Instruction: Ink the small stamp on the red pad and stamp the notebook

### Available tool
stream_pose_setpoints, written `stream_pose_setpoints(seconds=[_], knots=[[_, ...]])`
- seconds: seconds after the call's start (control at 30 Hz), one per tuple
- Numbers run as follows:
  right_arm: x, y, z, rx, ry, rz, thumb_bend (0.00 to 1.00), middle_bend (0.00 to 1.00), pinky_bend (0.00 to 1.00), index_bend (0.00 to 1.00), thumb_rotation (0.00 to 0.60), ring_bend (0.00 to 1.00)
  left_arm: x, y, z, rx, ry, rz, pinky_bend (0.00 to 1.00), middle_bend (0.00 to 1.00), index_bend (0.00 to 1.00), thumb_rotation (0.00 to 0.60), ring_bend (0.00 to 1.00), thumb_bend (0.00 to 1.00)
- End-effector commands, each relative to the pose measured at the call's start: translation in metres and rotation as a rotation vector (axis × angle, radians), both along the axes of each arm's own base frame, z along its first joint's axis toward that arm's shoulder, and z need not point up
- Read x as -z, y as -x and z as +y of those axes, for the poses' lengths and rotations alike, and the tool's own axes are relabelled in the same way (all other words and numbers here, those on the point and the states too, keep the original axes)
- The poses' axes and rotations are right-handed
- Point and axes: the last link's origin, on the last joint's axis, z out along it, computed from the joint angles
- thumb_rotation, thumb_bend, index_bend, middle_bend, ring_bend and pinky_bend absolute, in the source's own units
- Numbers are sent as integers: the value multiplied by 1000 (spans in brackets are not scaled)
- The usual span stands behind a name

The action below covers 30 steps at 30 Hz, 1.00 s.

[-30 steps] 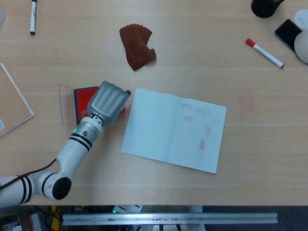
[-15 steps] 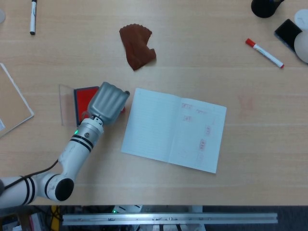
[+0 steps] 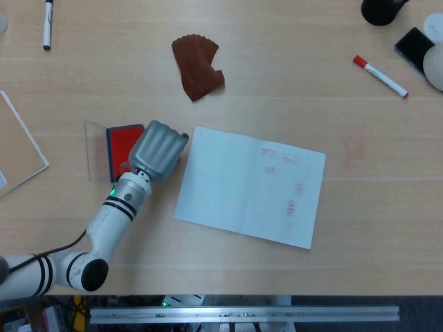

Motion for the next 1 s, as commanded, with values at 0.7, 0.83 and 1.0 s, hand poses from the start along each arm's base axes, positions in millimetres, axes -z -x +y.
stream_pose_setpoints(seconds=[0.7, 0.83, 1.0], knots=[[0, 1, 1, 8, -6, -1, 303, 275, 223, 149, 600, 179, 6, 2, 2, -21, -10, 2, 1000, 927, 513, 600, 974, 275], [1, 1, 2, 8, -7, 0, 303, 275, 222, 149, 600, 179, 6, 1, 2, -18, -13, -7, 1000, 933, 534, 600, 974, 275], [0, 1, 2, 8, -6, 0, 303, 275, 223, 149, 600, 179, 6, 1, 2, -15, -17, -17, 1000, 941, 553, 600, 974, 274]])
